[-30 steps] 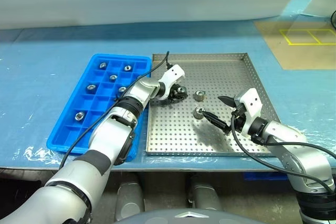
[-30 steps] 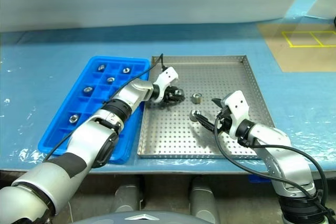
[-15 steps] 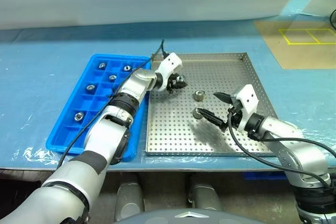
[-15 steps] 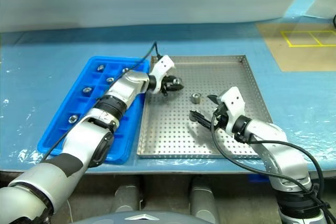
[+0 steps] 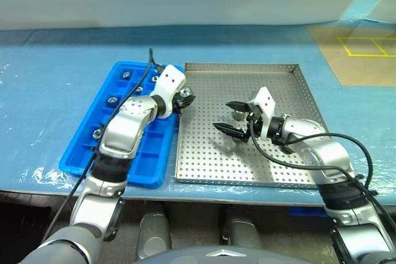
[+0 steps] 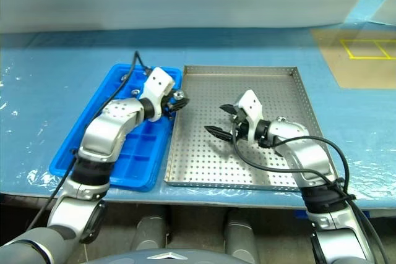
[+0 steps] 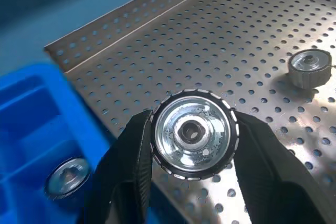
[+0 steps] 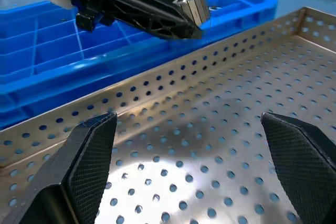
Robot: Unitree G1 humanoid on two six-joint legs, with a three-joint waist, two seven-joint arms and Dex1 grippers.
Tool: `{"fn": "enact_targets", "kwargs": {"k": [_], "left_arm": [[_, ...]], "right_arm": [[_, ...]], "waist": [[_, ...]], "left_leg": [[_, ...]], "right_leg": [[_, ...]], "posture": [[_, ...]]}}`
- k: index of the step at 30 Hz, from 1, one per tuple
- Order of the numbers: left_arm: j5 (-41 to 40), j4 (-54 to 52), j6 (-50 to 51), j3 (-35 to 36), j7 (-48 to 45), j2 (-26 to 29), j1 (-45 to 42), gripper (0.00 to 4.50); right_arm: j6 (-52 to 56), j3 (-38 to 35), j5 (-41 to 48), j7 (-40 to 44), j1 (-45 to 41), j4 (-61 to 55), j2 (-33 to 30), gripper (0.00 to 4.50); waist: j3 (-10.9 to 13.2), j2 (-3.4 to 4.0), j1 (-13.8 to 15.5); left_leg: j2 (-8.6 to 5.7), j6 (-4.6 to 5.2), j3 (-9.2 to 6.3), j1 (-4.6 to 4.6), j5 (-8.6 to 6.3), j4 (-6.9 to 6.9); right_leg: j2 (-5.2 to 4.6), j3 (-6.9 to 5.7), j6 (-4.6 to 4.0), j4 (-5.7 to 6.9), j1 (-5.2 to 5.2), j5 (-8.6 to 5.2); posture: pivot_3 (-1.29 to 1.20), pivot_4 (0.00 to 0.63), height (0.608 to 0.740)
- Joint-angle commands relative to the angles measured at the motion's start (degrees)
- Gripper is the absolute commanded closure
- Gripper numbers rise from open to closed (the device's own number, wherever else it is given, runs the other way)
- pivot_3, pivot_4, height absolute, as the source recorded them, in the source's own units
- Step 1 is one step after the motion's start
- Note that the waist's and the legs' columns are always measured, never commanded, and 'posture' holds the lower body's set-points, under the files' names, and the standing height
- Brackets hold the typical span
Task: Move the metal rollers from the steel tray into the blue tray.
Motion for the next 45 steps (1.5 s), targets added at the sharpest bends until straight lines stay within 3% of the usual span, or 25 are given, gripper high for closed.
{"fn": "enact_targets", "kwargs": {"k": [1,12,18,27,45], "left_arm": [[-0.24,-9.61,3.76,2.82,4.22,0.65,2.26,2.69],[0.37,-26.08,11.80,6.37,14.28,0.18,14.47,2.69],[0.64,-28.99,12.75,7.67,18.00,0.19,18.72,2.69],[0.02,-22.85,7.86,9.33,19.81,1.50,18.91,2.69],[-1.58,-10.21,-0.40,7.09,19.10,1.98,16.46,2.69]], "right_arm": [[-2.83,1.19,-0.65,3.36,-3.09,2.77,0.95,0.00],[-6.84,4.48,-3.19,11.14,-10.03,12.56,4.24,0.00],[-7.79,5.09,-4.13,13.43,-12.03,15.17,5.36,0.00],[-8.24,4.63,-5.18,14.17,-12.22,15.77,6.16,0.00],[-7.17,3.45,-5.00,11.84,-8.73,11.77,5.17,0.00]], "waist": [[0.00,0.00,0.86],[0.00,0.00,4.28],[0.01,0.00,6.32],[0.00,0.00,8.79],[0.00,0.00,8.43]], "left_leg": [[0.01,-0.01,-0.01,-0.01,0.00,0.00],[0.03,-0.01,-0.15,-0.30,0.01,0.09],[0.07,-0.02,-0.20,-0.31,0.01,0.27],[0.09,-0.04,-0.24,-0.34,0.02,0.32],[0.10,-0.09,-0.25,-0.34,0.05,0.36]], "right_leg": [[0.00,-0.01,0.00,0.00,-0.01,0.00],[0.01,-0.17,-0.08,0.13,-0.28,-0.04],[0.01,-0.19,-0.08,0.28,-0.27,-0.05],[0.03,-0.02,-0.08,0.33,-0.28,-0.05],[0.07,-0.01,-0.07,0.41,-0.30,-0.05]], "posture": [[0.21,0.150,0.740],[0.40,0.150,0.740],[0.45,0.150,0.740],[0.43,0.150,0.740],[0.37,0.150,0.740]]}}
